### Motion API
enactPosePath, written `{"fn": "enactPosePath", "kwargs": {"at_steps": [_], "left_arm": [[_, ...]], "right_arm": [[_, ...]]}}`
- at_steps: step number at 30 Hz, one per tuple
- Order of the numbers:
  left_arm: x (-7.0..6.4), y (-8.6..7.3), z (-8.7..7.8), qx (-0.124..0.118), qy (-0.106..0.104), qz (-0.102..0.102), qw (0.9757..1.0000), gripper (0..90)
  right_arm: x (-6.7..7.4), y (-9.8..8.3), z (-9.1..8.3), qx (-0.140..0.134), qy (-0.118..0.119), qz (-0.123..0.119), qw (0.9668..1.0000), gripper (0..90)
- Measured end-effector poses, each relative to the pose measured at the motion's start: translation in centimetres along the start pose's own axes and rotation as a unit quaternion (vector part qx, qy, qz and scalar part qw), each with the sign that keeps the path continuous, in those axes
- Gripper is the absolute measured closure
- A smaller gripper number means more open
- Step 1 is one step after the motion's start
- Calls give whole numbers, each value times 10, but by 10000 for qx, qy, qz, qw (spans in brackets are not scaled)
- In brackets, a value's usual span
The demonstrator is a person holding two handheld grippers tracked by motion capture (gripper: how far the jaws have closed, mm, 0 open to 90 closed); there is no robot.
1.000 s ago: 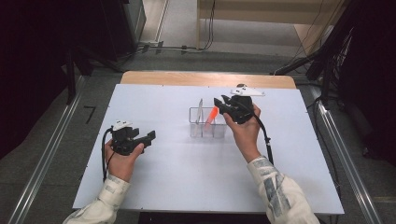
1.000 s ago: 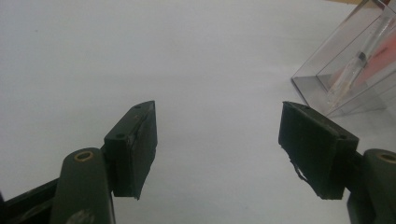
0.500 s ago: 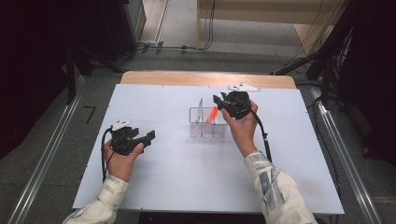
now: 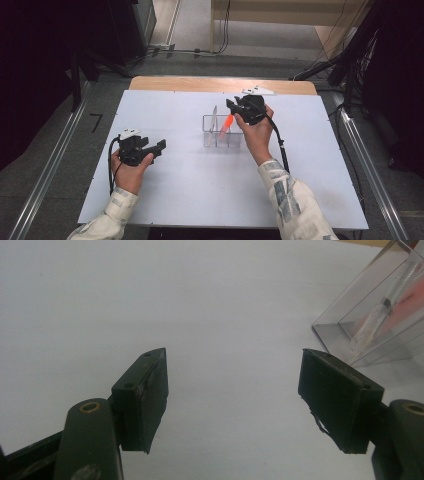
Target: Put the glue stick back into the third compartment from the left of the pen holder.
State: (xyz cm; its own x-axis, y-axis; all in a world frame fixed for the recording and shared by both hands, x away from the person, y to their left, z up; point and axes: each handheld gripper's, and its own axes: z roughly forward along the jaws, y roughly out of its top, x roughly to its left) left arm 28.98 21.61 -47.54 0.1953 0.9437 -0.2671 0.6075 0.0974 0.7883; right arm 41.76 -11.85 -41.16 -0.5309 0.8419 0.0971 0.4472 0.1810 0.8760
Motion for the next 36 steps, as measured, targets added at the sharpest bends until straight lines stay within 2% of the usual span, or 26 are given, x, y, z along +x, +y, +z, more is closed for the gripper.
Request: {"fn": "enactPosePath", "kwargs": {"at_steps": [14, 36], "left_arm": [[0, 0, 0, 4, -9, 1, 10000, 286], [0, 0, 0, 10, -5, -2, 10000, 286]], "right_arm": [[-2, 3, 2, -23, -42, 113, 9999, 628], [-2, 5, 1, -42, 44, 223, 9997, 627]]}}
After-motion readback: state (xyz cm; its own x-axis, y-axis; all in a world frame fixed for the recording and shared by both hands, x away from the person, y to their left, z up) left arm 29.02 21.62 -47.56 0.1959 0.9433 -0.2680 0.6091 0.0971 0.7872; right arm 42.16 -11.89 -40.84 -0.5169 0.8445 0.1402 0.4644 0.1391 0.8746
